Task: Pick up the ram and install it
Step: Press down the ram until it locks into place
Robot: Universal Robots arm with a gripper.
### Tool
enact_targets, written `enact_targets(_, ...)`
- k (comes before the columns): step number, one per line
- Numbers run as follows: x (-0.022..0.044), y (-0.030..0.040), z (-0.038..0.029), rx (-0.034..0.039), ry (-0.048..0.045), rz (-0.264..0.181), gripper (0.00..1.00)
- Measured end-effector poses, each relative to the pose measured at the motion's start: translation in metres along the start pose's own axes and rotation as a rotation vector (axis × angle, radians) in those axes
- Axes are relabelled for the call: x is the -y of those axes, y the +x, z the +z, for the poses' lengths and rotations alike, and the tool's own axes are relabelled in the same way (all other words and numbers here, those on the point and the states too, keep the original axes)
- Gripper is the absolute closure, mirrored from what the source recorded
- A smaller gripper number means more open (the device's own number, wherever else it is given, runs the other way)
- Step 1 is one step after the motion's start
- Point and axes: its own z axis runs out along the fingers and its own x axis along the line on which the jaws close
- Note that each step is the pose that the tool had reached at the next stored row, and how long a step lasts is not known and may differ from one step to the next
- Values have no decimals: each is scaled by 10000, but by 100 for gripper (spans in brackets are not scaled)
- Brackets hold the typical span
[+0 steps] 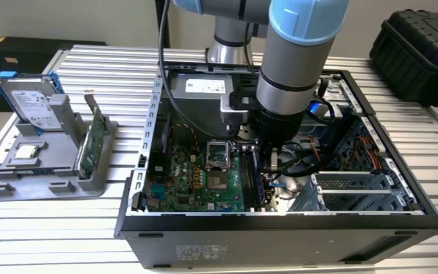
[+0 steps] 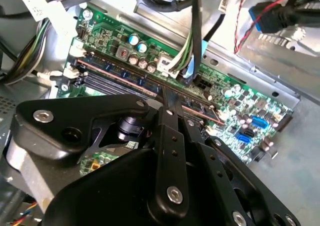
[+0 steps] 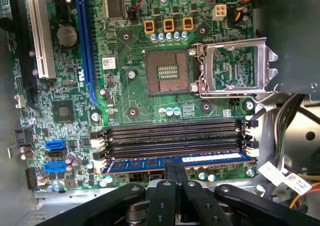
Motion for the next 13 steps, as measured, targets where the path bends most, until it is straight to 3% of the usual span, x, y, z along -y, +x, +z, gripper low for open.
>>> enact_targets(4, -3, 0, 33, 8, -1, -176, 100)
enact_targets(13, -3, 0, 36, 11, -1, -198, 100)
